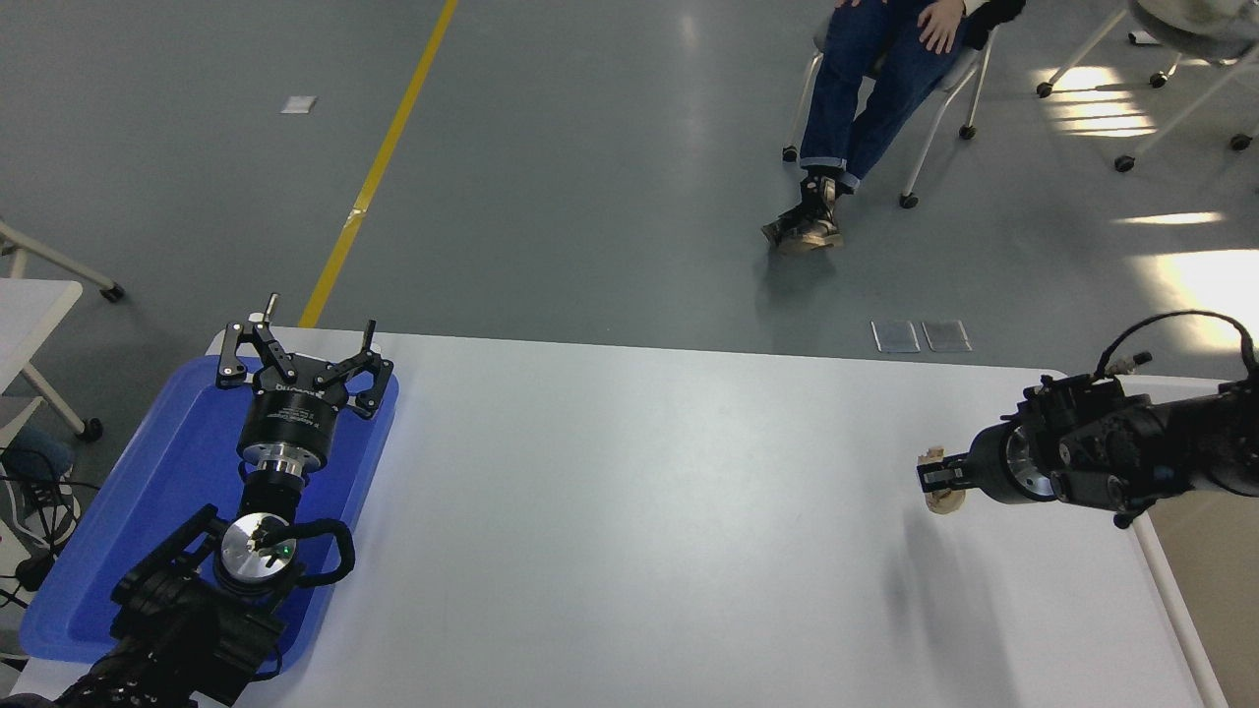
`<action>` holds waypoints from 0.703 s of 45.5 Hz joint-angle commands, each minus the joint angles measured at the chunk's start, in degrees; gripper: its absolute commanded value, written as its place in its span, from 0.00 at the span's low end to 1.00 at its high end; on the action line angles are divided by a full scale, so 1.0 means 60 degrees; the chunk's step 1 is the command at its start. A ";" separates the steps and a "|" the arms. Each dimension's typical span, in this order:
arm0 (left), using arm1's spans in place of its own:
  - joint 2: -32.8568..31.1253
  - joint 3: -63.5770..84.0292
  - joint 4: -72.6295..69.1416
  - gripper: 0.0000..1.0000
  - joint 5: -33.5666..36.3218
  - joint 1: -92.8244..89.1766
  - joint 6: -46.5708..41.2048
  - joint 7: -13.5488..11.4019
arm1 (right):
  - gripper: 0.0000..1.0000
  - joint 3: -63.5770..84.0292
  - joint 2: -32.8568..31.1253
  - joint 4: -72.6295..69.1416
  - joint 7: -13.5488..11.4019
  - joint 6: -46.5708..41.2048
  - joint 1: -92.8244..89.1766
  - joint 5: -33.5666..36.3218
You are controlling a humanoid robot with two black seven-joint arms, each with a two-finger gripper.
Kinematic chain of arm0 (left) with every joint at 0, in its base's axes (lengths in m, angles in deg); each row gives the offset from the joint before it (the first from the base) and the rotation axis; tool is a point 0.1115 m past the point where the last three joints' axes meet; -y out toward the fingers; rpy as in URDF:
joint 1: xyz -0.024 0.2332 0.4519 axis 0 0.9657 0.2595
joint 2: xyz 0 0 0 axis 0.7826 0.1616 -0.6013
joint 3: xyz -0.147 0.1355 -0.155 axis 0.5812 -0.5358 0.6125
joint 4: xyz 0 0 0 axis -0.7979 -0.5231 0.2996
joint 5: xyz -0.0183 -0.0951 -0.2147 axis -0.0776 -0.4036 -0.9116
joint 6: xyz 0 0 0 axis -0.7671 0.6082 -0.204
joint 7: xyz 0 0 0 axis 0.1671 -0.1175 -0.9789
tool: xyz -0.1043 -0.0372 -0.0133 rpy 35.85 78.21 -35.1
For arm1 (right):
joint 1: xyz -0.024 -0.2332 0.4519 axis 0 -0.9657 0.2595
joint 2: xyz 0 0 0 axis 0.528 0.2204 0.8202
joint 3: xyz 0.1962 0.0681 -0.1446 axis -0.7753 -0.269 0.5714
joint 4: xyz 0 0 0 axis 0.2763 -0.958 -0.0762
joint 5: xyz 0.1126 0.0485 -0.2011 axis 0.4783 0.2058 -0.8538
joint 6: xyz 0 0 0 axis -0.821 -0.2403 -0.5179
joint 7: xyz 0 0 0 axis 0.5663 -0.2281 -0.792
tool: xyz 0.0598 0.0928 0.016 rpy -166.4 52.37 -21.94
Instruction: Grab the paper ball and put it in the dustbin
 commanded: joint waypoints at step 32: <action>0.0001 0.0000 0.0001 1.00 -0.0001 0.0000 -0.0004 0.0008 | 0.00 0.1858 -0.0824 -0.4831 0.0021 -0.2437 0.7416 -0.0494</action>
